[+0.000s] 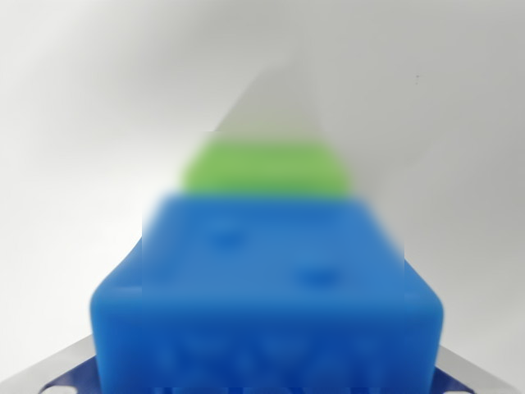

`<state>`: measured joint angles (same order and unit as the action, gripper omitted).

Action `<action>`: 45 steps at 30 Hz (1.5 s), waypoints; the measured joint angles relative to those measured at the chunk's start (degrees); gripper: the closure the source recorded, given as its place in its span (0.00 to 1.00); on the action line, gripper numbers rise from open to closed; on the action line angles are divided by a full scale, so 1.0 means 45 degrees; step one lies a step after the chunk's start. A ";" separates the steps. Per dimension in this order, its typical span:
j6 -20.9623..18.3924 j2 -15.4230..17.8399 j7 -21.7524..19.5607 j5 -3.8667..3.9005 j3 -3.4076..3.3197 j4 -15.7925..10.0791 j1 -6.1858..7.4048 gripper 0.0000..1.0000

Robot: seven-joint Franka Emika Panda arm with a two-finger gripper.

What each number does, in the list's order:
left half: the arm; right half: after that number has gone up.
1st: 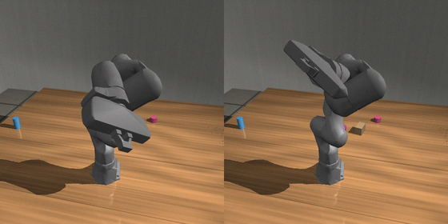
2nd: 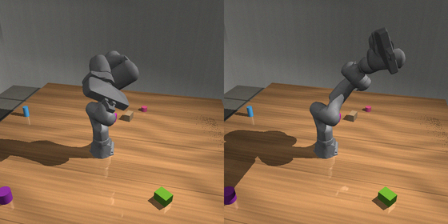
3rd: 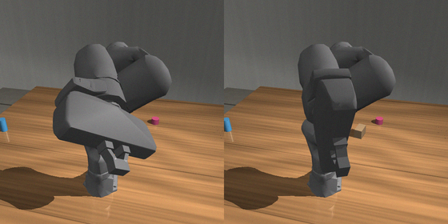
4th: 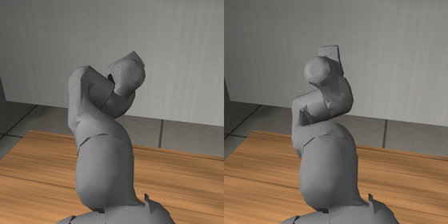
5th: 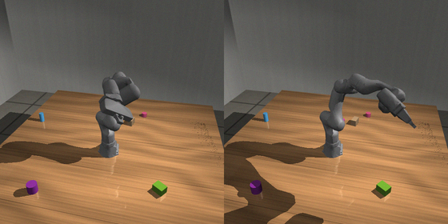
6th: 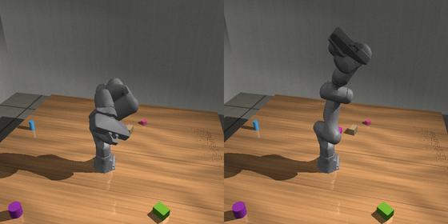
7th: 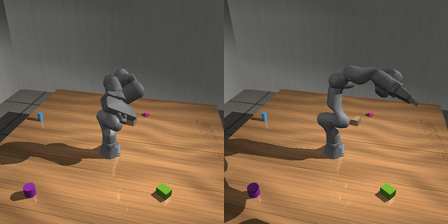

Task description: Stack cube

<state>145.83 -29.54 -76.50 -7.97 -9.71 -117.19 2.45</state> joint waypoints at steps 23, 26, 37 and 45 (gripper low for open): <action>0.0402 -0.0480 0.0089 -0.0137 0.0088 0.0068 -0.0060 0.00; 0.0406 -0.0483 0.0091 -0.0139 0.0090 0.0069 -0.0062 0.00; 0.0410 -0.0483 0.0092 -0.0141 0.0091 0.0073 -0.0065 0.00; 0.0411 -0.0483 0.0094 -0.0141 0.0091 0.0073 -0.0065 0.00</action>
<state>147.69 -31.71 -76.08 -8.61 -9.30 -116.86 2.15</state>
